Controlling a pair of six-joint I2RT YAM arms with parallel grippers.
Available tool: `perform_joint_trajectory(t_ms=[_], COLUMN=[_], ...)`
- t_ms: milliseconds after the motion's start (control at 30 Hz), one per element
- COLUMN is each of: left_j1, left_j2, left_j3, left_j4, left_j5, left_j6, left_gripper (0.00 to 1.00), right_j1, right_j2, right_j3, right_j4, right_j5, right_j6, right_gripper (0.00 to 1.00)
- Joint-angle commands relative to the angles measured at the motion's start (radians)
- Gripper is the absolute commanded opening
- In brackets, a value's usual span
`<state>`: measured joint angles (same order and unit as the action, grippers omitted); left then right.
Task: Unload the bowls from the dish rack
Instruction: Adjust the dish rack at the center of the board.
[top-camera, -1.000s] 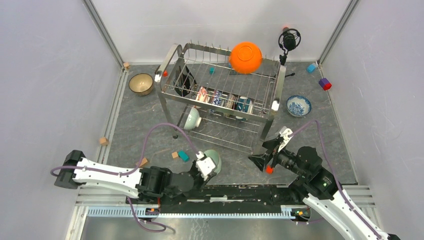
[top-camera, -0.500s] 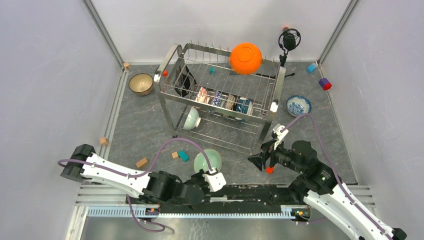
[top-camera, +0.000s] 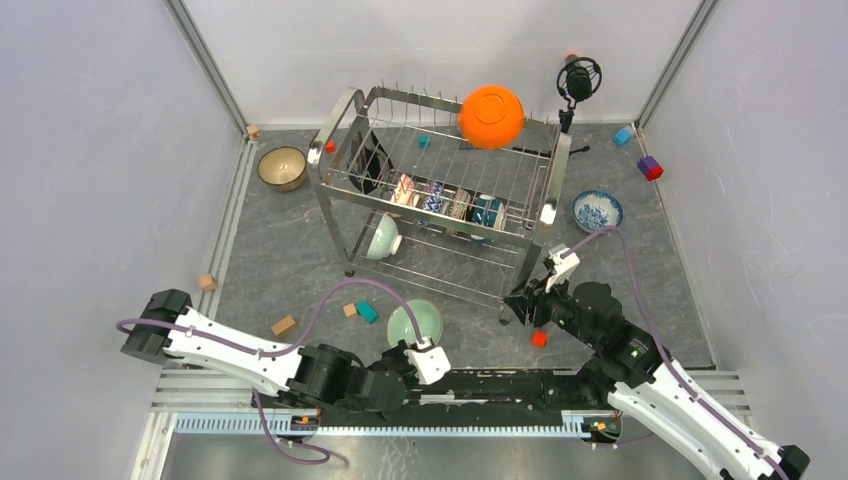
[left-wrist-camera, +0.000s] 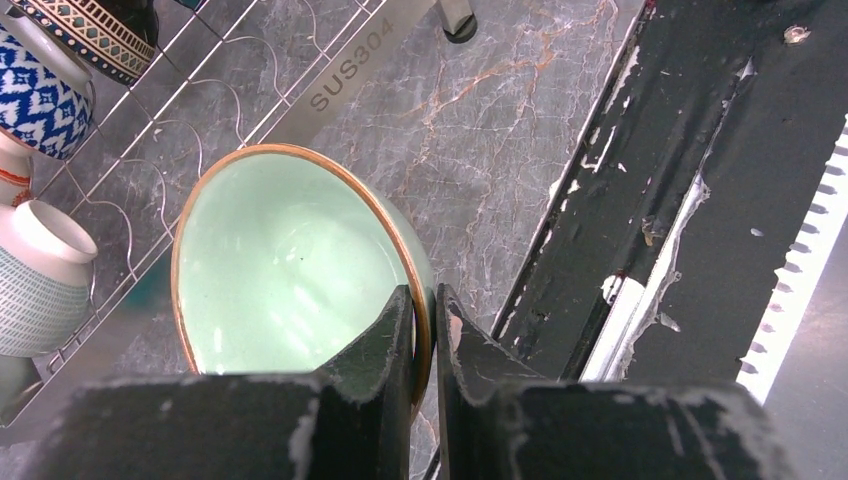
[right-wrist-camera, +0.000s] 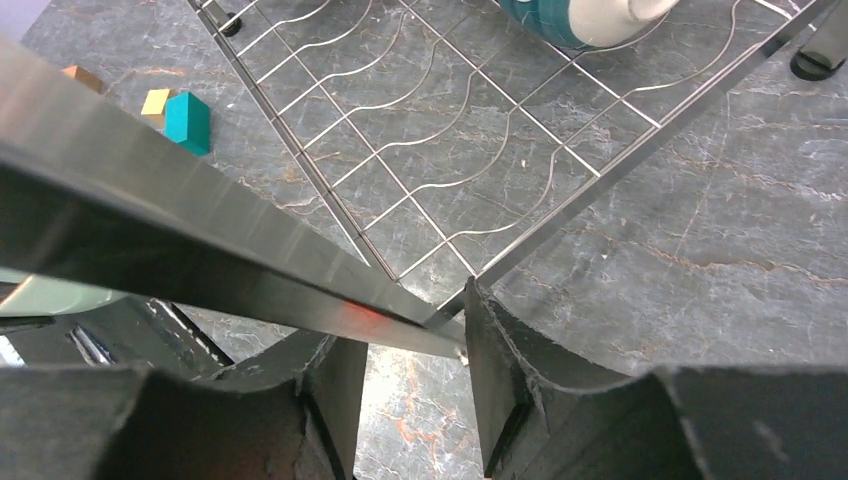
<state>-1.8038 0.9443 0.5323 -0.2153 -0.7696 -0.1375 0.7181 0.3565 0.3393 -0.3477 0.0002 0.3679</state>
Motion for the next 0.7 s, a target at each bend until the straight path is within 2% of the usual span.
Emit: perform_joint_trajectory(t_ms=[0, 267, 667], left_j1=[-0.009, -0.009, -0.009], left_j2=[-0.020, -0.023, -0.058], left_j3=[-0.004, -0.046, -0.095], left_j4=[0.115, 0.195, 0.275], left_j5=[-0.062, -0.074, -0.090], left_j6=[0.050, 0.065, 0.071], left_gripper=[0.02, 0.02, 0.02], right_j1=[0.004, 0.003, -0.006], right_j2=[0.023, 0.130, 0.357], right_j3=[-0.018, -0.030, 0.032], right_j4=[0.125, 0.256, 0.405], right_j5=[0.078, 0.094, 0.195], right_j6=[0.014, 0.011, -0.034], right_gripper=[0.43, 0.33, 0.29])
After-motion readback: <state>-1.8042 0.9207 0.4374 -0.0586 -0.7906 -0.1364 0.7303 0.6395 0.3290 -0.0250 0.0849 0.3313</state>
